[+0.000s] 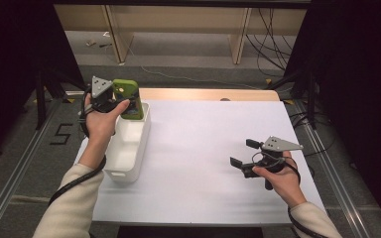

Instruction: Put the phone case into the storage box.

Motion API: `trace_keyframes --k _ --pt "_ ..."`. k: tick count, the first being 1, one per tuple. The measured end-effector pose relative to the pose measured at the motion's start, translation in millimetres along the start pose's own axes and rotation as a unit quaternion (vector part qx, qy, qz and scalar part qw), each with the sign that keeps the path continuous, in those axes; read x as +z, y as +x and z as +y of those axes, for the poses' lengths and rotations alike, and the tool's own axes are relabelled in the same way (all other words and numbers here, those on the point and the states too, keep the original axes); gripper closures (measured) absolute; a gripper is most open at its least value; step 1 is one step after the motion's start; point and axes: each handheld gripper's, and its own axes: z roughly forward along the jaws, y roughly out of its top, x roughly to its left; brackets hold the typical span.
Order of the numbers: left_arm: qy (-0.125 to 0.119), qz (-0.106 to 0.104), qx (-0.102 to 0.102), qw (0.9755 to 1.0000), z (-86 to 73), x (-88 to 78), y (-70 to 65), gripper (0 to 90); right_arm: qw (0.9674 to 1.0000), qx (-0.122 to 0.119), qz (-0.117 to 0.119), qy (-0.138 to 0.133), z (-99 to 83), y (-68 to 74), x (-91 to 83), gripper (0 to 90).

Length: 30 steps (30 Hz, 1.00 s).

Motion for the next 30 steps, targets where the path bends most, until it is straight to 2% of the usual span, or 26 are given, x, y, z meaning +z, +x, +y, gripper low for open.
trace_keyframes --k 30 --pt "0.001 -0.001 0.000 1.0000 2.3 1.7 3.5 17.0 1.0000 0.002 -0.004 -0.003 -0.2 -0.4 0.0 4.9"
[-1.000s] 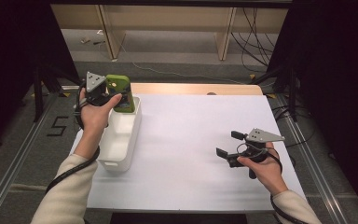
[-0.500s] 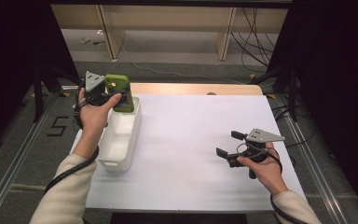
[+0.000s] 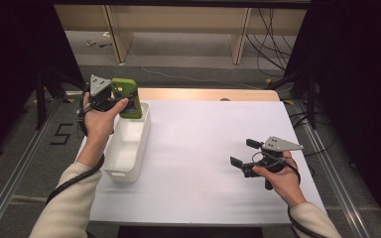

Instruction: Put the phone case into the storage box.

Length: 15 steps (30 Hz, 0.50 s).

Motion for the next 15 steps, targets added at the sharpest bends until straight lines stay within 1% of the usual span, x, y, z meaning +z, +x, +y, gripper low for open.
trace_keyframes --k 5,15 --pt "-0.001 -0.001 0.002 1.0000 2.0 2.0 -0.8 17.0 1.0000 0.002 0.000 0.001 -0.4 0.0 -0.1 5.1" --pt "-0.001 0.002 0.003 1.0000 5.5 3.7 1.9 17.0 1.0000 0.001 -0.002 -0.002 -0.2 -0.5 -0.3 5.2"
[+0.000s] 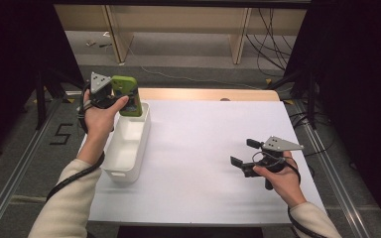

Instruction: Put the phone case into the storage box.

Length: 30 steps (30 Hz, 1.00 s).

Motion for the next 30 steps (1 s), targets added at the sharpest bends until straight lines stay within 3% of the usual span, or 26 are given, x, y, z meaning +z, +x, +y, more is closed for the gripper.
trace_keyframes --k 30 --pt "0.010 -0.001 0.002 1.0000 -1.9 10.4 2.0 16.9 1.0000 0.001 0.000 -0.001 0.2 -0.4 -0.7 5.4"
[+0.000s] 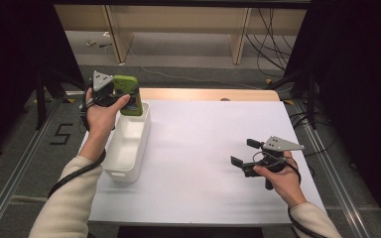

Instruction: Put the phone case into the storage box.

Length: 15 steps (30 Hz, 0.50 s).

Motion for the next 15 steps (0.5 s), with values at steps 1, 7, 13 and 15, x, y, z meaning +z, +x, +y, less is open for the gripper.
trace_keyframes --k 1,7,13,15 --pt "0.000 0.000 0.000 1.0000 -0.2 0.3 0.0 17.0 1.0000 0.000 0.001 -0.001 0.0 0.1 0.2 5.4" --pt "0.003 0.000 0.000 1.0000 -1.3 2.6 0.2 16.9 1.0000 0.000 0.000 0.000 0.0 -0.2 -0.2 5.4" --pt "0.003 0.000 0.000 1.0000 -2.1 4.9 1.0 16.9 1.0000 0.000 0.000 0.000 0.0 0.0 0.0 5.5" --pt "0.003 0.001 0.001 1.0000 -2.3 5.6 1.2 16.9 1.0000 0.000 0.000 0.000 -0.1 -0.1 0.0 5.5"
